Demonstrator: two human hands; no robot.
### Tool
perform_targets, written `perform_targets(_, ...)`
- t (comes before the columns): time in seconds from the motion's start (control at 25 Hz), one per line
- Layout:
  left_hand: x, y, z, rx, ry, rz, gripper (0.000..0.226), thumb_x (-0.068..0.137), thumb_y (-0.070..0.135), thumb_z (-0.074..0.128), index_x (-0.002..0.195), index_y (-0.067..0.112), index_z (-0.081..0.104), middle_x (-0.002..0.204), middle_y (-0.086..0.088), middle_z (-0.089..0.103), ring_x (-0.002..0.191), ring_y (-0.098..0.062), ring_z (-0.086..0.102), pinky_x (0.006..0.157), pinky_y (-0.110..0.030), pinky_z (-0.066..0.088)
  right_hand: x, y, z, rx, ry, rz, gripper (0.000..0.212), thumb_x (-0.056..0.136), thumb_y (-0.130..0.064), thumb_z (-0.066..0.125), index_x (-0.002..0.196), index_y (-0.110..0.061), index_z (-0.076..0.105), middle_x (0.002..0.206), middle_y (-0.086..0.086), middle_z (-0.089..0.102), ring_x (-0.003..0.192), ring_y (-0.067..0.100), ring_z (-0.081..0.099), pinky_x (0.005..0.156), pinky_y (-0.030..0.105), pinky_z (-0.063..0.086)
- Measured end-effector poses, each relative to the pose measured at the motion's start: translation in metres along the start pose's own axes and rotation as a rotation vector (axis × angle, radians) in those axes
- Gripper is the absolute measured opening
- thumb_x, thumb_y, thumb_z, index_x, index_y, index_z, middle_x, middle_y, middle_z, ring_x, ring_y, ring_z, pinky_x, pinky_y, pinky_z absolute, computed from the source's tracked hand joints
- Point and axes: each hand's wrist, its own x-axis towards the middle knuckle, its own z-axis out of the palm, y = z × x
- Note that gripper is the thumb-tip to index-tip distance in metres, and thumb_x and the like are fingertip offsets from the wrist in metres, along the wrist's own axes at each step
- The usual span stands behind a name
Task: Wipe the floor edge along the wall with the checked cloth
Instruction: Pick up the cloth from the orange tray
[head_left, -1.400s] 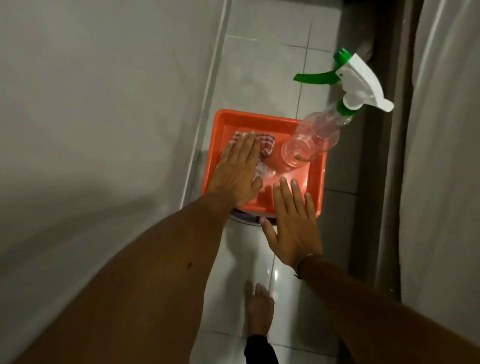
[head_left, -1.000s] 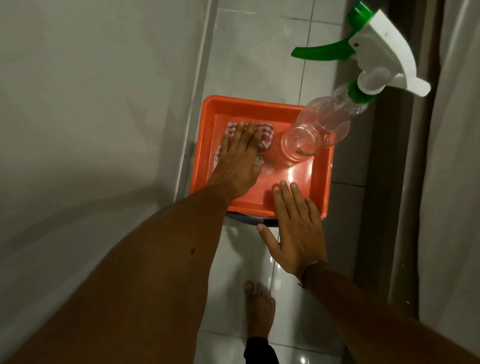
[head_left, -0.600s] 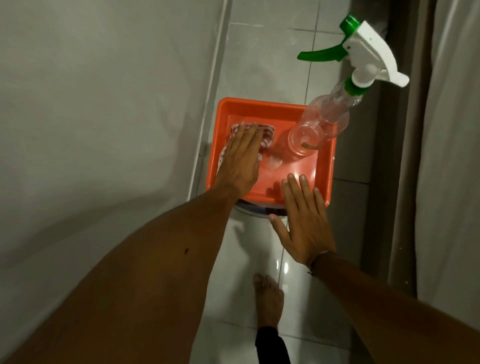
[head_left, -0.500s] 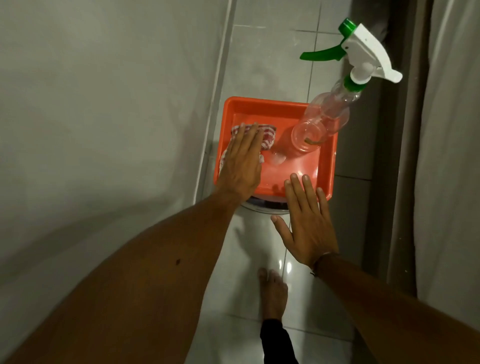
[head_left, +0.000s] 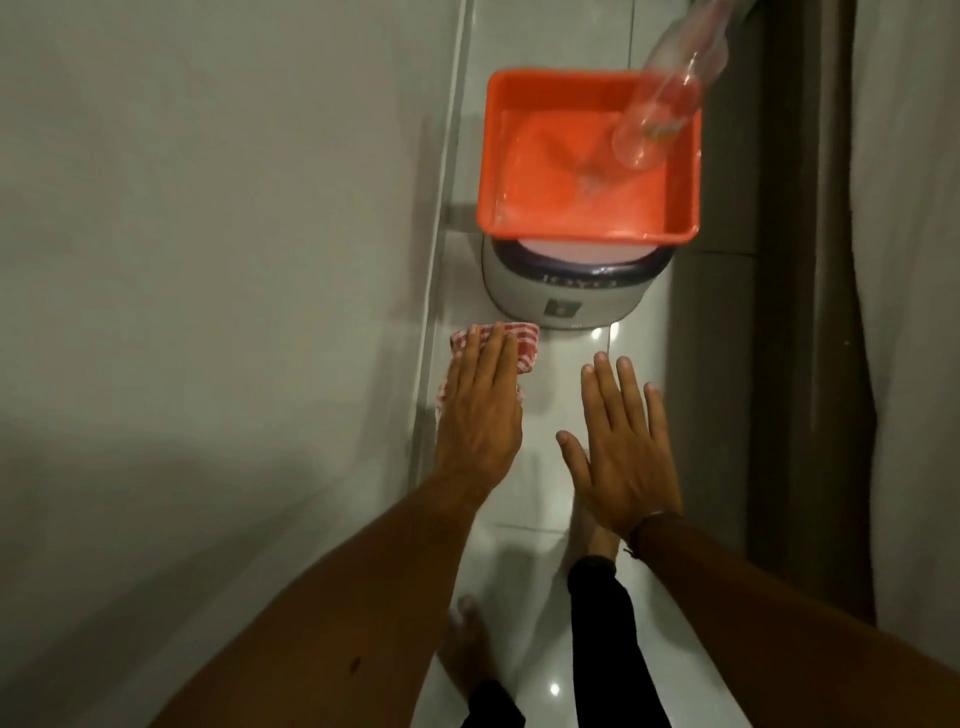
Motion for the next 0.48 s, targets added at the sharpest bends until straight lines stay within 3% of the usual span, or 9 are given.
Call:
perform_targets(0.12,-0.038,-0.033,0.054,0.020,-0.036,-0.042,0.076,0.105,0.025,0.056,0.164,0.009,0.011,0.174,-0.014,0.012,0.162,-0.035,0.004,0.127,-0.048,-0.001,-0.038,-0.010,0.051,-0.012,-0.054,0.028,0.080,0.107,-0.060,0.032,0.170,-0.012,0.019,0.180,0.012,0.015,0.166,0.036,0.012,0.133,0.059,0.011)
perform_targets(0.24,-0.058,-0.062,0.110,-0.011,-0.050,-0.066,0.073,0.106,0.022,0.053,0.164,0.009,0.012,0.174,-0.013,0.012,0.162,-0.034,0.002,0.131,-0.052,0.003,-0.067,-0.010,0.110,-0.013,-0.089,0.030,0.079,0.106,-0.058,0.034,0.169,-0.010,0.025,0.179,0.014,0.021,0.165,0.038,0.018,0.132,0.061,0.016)
perform_targets(0.48,-0.052,-0.120,0.218,0.045,-0.089,-0.079,0.077,0.105,0.023,0.055,0.165,0.010,0.008,0.175,-0.013,0.007,0.162,-0.034,-0.002,0.124,-0.044,-0.011,-0.099,0.000,0.247,-0.052,-0.230,-0.055,0.081,0.106,-0.062,0.026,0.168,-0.009,0.027,0.178,0.016,0.024,0.165,0.038,0.019,0.132,0.061,0.018)
